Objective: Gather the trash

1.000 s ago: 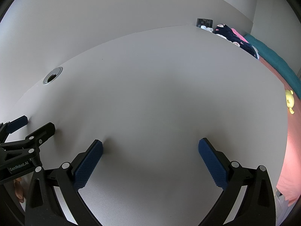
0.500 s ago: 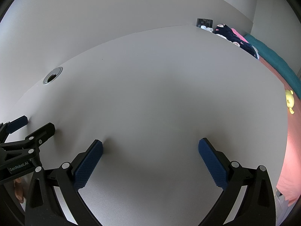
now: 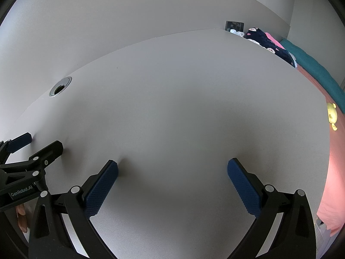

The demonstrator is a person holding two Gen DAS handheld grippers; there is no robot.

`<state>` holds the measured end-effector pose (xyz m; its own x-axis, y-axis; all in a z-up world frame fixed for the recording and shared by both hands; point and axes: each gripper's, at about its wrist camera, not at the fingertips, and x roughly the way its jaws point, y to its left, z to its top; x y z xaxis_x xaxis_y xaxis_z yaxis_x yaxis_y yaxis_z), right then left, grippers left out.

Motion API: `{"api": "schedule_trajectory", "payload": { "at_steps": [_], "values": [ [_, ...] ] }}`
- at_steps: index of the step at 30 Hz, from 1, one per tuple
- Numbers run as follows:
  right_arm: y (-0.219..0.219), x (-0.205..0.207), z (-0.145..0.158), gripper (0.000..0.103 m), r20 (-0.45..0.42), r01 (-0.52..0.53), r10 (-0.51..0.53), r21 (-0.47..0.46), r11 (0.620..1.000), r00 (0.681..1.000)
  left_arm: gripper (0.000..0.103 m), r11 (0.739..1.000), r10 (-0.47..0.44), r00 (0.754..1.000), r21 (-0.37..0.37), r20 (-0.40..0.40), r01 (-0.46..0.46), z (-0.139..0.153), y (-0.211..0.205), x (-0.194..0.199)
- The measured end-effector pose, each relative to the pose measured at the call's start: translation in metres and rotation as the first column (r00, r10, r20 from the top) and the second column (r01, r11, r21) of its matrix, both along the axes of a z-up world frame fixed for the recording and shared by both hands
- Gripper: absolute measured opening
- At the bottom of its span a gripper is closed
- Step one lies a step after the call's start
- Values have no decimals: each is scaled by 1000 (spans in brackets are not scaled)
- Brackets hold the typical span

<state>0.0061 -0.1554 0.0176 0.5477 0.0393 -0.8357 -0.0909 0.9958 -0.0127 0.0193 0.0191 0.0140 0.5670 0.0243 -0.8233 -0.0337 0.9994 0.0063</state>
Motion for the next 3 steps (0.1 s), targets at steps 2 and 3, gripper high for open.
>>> {"api": "schedule_trajectory", "payload": {
  "at_steps": [2,3],
  "values": [
    [0,0,0,101,0,0,0,0,1000,1000,97,1000,0,1000,0,0,0,1,0,-1],
    [0,0,0,101,0,0,0,0,1000,1000,97,1000,0,1000,0,0,0,0,0,0]
  ]
}}
